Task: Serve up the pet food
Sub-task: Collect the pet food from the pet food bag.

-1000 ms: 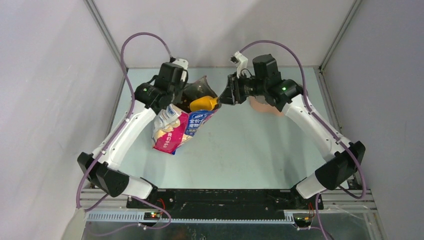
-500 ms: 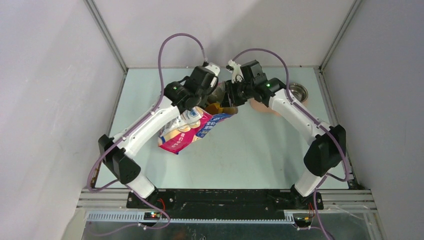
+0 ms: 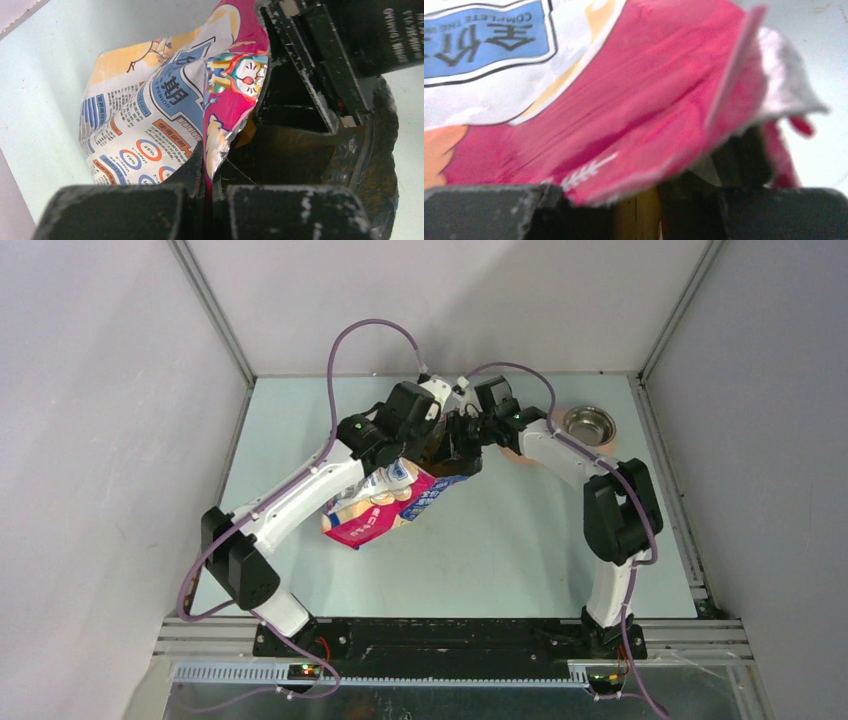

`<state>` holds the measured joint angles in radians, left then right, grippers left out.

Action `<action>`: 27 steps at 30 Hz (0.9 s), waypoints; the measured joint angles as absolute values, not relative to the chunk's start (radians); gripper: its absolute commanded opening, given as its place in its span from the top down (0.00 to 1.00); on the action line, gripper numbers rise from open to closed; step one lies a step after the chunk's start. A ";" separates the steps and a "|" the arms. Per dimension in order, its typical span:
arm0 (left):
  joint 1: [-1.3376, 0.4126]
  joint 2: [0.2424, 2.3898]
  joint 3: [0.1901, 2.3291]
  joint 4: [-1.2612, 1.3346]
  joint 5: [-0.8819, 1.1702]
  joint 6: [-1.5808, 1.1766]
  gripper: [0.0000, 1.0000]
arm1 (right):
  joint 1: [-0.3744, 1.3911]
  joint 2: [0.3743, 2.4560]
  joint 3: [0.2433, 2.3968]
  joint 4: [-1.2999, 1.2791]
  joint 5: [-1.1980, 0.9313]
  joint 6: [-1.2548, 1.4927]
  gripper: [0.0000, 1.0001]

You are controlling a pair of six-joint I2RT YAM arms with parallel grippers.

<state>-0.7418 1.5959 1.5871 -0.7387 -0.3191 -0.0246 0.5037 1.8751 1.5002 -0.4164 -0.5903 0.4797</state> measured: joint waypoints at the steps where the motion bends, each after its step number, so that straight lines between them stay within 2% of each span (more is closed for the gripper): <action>1: -0.742 1.591 1.573 -0.725 -0.311 -0.020 1.00 | 0.506 1.891 1.500 -0.404 -0.604 0.494 1.00; 8: -0.704 1.551 1.498 -0.654 -0.245 0.026 1.00 | 0.511 1.932 1.464 -0.249 -0.698 0.609 1.00; 17: -0.597 1.444 1.386 -0.584 -0.028 0.062 1.00 | 0.526 1.934 1.303 0.135 -0.854 0.869 1.00; 22: -0.581 1.406 1.351 -0.577 0.017 0.099 1.00 | 0.535 1.938 1.242 0.335 -0.927 1.018 1.00; 27: -0.579 1.392 1.337 -0.568 0.037 0.115 1.00 | 0.528 1.940 1.219 0.423 -0.957 1.092 1.00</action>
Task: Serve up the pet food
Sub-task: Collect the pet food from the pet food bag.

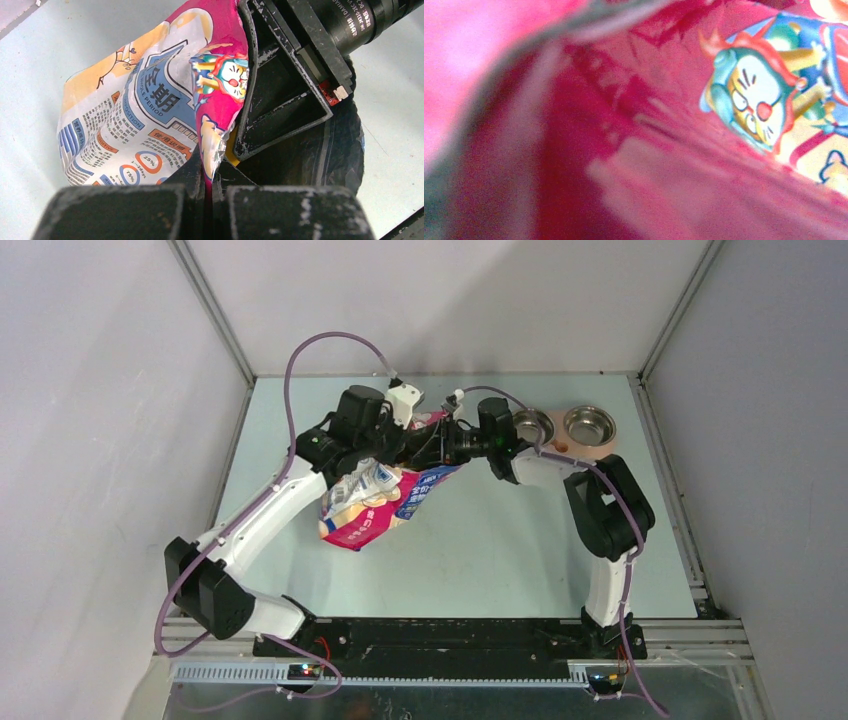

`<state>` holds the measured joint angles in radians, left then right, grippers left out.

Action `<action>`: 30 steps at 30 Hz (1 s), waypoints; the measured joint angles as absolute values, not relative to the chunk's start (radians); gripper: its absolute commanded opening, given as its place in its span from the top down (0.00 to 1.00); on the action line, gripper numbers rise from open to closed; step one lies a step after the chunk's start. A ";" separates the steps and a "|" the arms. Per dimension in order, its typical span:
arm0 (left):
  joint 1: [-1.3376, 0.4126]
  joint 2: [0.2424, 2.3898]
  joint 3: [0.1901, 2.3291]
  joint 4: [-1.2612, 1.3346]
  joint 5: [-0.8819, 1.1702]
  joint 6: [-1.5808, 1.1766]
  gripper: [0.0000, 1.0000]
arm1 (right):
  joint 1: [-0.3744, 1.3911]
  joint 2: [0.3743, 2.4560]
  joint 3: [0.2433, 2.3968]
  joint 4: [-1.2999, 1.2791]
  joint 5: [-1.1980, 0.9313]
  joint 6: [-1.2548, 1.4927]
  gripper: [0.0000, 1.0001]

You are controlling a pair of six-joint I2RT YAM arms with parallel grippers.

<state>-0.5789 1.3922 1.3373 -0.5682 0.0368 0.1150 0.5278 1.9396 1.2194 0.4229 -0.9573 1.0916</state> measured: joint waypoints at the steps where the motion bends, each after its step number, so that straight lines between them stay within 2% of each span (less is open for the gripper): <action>1: -0.579 1.392 1.337 -0.567 0.038 0.115 1.00 | 0.522 1.940 1.214 0.435 -0.963 1.100 1.00; 11: -0.579 1.391 1.321 -0.550 0.077 0.117 1.00 | 0.422 1.874 1.171 0.446 -1.026 1.131 1.00; 30: -0.579 1.356 1.304 -0.578 0.157 0.167 1.00 | 0.276 1.735 1.132 0.264 -1.062 1.020 1.00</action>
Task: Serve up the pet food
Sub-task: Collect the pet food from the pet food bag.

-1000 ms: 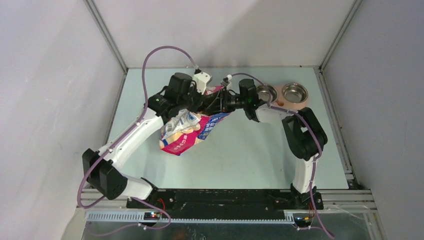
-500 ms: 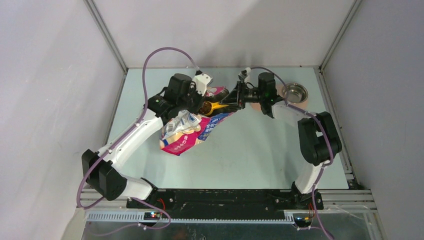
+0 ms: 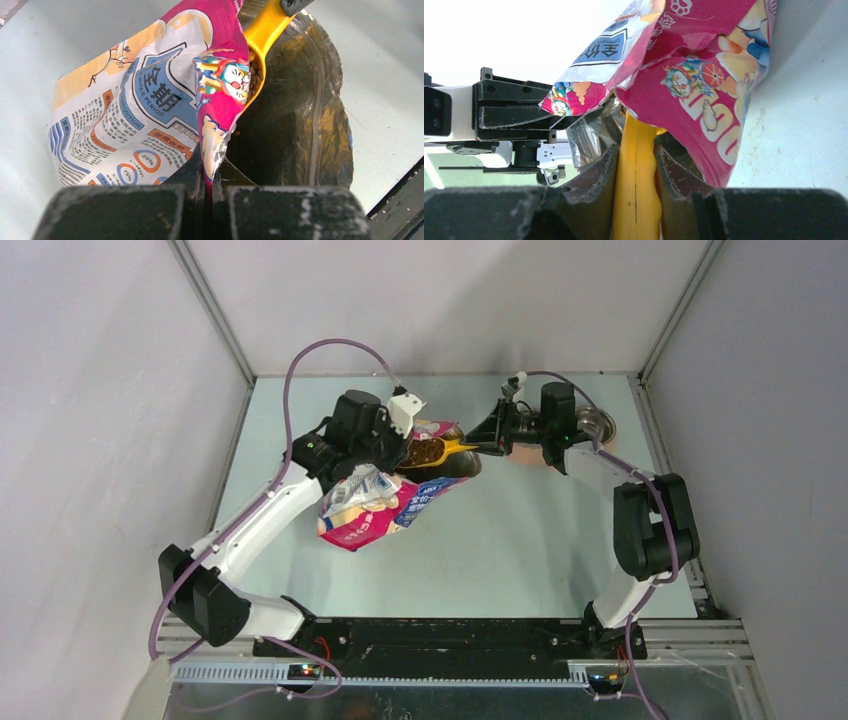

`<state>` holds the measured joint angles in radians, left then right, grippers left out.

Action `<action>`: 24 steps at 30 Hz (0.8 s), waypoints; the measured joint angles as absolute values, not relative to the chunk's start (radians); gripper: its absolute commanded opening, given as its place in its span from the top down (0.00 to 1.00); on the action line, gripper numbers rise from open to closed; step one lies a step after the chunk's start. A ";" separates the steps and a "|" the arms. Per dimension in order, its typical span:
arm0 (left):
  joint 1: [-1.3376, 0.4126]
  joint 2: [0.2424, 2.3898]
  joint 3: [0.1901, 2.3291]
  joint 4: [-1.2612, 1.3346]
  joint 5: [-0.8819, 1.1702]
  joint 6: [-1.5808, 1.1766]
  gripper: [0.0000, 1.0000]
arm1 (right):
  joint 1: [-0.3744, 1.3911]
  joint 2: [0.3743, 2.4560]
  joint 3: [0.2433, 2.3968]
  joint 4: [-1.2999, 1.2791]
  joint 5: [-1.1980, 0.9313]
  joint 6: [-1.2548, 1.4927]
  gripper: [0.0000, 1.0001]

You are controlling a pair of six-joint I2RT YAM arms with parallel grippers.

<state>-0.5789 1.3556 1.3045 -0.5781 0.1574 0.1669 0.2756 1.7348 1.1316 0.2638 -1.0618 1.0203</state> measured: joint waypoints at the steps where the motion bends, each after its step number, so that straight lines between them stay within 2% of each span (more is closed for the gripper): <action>1: -0.579 1.354 1.304 -0.579 0.160 0.168 1.00 | 0.265 1.729 1.124 0.264 -1.064 1.021 1.00; 9: -0.579 1.347 1.292 -0.574 0.172 0.186 1.00 | 0.226 1.713 1.089 0.273 -1.087 1.030 1.00; 17: -0.579 1.346 1.290 -0.575 0.186 0.198 1.00 | 0.205 1.697 1.027 0.403 -1.127 1.118 1.00; 24: -0.579 1.346 1.290 -0.578 0.191 0.205 1.00 | 0.216 1.608 1.024 0.189 -0.993 0.948 1.00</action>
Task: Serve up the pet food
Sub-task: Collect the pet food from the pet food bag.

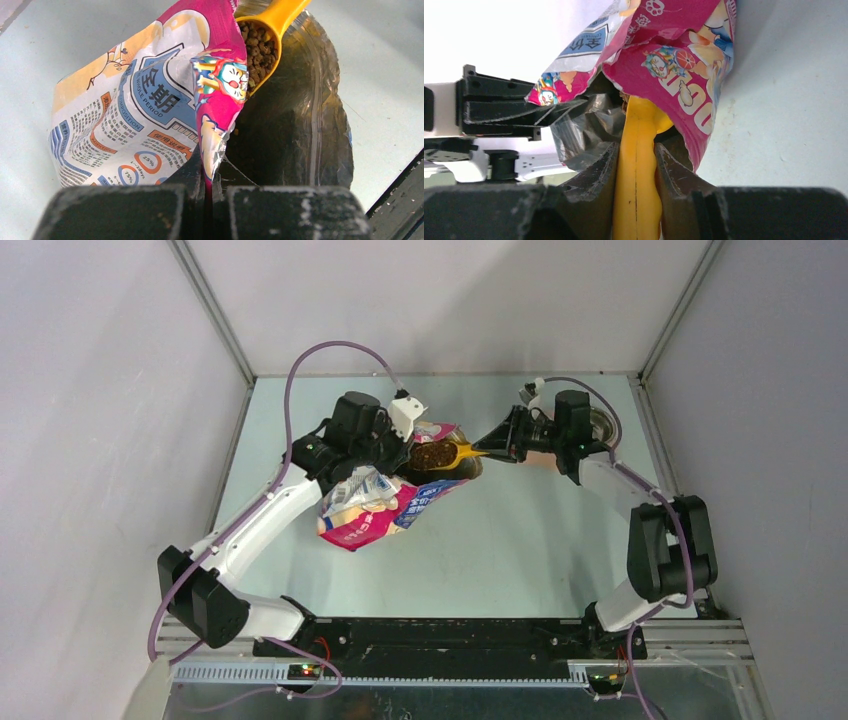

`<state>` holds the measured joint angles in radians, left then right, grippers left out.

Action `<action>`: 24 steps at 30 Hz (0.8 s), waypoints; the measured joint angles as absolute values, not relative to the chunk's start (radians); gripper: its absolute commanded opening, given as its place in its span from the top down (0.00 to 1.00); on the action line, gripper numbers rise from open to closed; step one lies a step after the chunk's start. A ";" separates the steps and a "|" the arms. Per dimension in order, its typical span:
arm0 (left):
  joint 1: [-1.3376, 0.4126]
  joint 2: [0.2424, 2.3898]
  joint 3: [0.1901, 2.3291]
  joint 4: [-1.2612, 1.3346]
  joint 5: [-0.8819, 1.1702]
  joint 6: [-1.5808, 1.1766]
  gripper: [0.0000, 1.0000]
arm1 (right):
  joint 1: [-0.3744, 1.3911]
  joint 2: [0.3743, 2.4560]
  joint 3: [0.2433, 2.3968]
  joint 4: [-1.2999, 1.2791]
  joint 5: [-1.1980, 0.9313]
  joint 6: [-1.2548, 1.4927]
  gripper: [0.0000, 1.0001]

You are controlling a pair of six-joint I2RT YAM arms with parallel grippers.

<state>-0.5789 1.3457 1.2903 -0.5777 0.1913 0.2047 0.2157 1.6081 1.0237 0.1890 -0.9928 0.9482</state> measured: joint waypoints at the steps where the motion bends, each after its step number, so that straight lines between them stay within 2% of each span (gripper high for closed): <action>1: -0.579 1.346 1.290 -0.578 0.191 0.206 1.00 | 0.221 1.590 1.026 0.152 -0.970 0.918 1.00; 13: -0.579 1.340 1.290 -0.584 0.196 0.211 1.00 | 0.242 1.561 1.047 0.079 -0.944 0.868 1.00; 20: -0.579 1.340 1.290 -0.585 0.197 0.211 1.00 | 0.237 1.571 1.036 0.205 -1.017 0.973 1.00; 24: -0.579 1.340 1.290 -0.585 0.197 0.212 1.00 | 0.223 1.598 0.986 0.423 -1.087 1.149 1.00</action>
